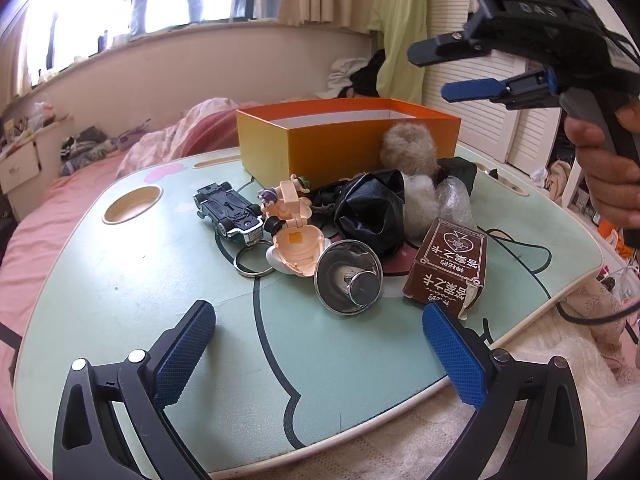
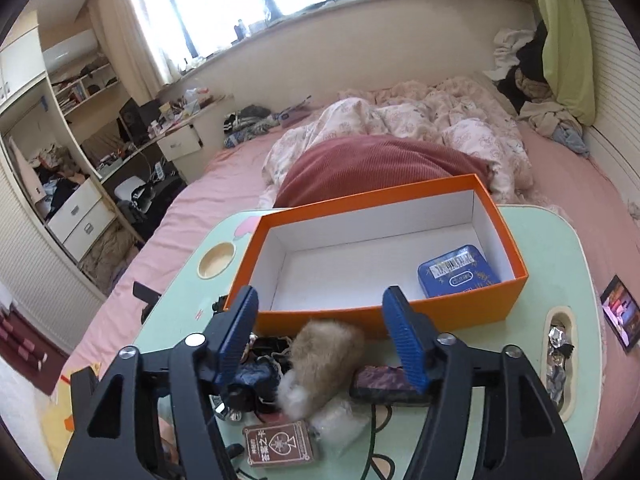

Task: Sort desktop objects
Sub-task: 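Place the brown fur pompom on the desk and open the right gripper, then grasp the blue Durex tin in the box with the left gripper, lift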

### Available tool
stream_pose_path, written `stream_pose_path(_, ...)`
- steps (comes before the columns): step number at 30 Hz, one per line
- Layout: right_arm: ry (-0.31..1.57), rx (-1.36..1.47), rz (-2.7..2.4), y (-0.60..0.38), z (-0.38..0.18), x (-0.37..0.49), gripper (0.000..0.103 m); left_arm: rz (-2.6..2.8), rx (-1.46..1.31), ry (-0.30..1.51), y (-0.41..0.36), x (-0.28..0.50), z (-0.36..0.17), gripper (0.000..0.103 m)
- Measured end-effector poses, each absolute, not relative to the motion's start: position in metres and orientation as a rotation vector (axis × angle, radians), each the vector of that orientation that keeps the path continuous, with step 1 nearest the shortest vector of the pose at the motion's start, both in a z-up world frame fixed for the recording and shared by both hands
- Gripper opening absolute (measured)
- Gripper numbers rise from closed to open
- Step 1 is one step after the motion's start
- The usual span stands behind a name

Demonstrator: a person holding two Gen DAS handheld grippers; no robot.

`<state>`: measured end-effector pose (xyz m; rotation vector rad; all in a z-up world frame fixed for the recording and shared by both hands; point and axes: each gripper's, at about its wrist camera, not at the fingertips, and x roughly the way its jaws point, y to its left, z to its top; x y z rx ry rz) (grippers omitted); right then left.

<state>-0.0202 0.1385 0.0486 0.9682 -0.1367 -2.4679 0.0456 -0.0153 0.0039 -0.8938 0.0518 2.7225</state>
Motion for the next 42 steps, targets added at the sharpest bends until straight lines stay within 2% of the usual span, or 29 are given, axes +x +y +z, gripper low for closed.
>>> stream_pose_path(4,0.026,0.911,-2.522,0.139,0.034,0.028,0.067,2.723,-0.894,0.052,-0.016,0.046,0.004,0.103)
stream_pose_path(11,0.175,0.897,-2.579,0.146,-0.017,0.077,0.069,2.723,-0.893,0.051,-0.016,0.045,0.004,0.103)
stream_pose_path(14,0.227,0.902,-2.598,0.144,-0.044,0.061,0.087,2.727,-0.894,0.055,-0.017,0.046,0.004,0.103)
stream_pose_path(15,0.255,0.901,-2.607,0.141,-0.049,0.058,0.097,2.729,-0.893,0.055,-0.017,0.046,0.003,0.103)
stream_pose_path(16,0.241,0.91,-2.598,0.142,-0.052,0.052,0.102,2.729,-0.892,0.053,-0.018,0.046,0.003,0.103)
stream_pose_path(24,0.25,0.893,-2.602,0.135,-0.076,0.021,0.102,2.73,-0.893,0.046,-0.019,0.049,0.003,0.103)
stream_pose_path(27,0.25,0.882,-2.599,0.133,-0.083,0.009,0.102,2.735,-0.915,0.027,-0.021,0.052,0.01,0.095)
stream_pose_path(28,0.25,0.879,-2.599,0.132,-0.086,0.006,0.102,2.744,-0.906,0.017,-0.023,0.054,0.017,0.088)
stream_pose_path(29,0.25,0.875,-2.598,0.131,-0.088,0.003,0.102,2.758,-0.885,0.002,-0.025,0.056,0.026,0.086)
stream_pose_path(34,0.255,0.855,-2.595,0.126,-0.1,-0.009,0.102,2.826,-0.695,-0.023,-0.007,0.056,0.105,0.083)
stream_pose_path(35,0.256,0.851,-2.595,0.125,-0.099,-0.005,0.102,2.795,-0.691,-0.031,0.0,0.049,0.117,0.079)
stream_pose_path(37,0.257,0.846,-2.596,0.124,-0.1,-0.004,0.102,2.679,-0.745,-0.11,0.018,0.017,0.139,0.069)
stream_pose_path(42,0.254,0.836,-2.6,0.113,-0.092,0.003,0.102,2.361,-1.162,-0.384,0.061,-0.101,0.133,0.068)
